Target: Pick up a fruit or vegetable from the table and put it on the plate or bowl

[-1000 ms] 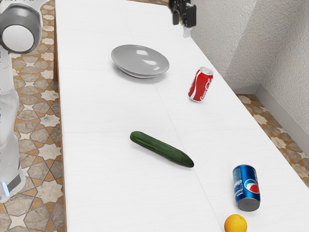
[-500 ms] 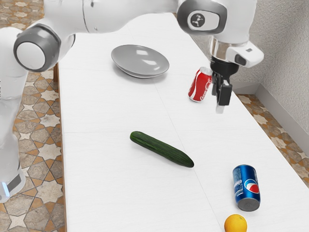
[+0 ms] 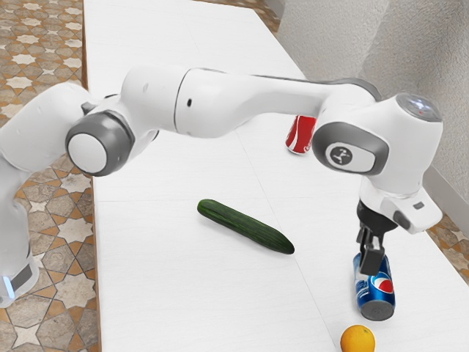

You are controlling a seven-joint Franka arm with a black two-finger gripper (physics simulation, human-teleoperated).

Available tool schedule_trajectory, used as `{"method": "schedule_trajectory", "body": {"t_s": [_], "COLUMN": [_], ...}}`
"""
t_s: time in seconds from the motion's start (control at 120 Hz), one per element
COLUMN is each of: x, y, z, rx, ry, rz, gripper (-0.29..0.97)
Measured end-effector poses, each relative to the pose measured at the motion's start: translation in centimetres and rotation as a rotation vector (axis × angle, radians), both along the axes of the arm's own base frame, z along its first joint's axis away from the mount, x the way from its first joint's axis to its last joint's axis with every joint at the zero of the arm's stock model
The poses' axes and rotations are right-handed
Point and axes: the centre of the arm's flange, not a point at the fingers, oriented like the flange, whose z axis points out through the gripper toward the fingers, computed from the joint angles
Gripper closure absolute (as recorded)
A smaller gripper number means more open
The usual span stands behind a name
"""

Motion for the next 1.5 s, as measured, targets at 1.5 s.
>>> {"method": "schedule_trajectory", "body": {"t_s": [1.5], "x": [1.9], "y": [-8.8], "z": [-15.2], "rx": [0.003], "ry": [0.053], "rz": [-0.077], "gripper": [0.00]}}
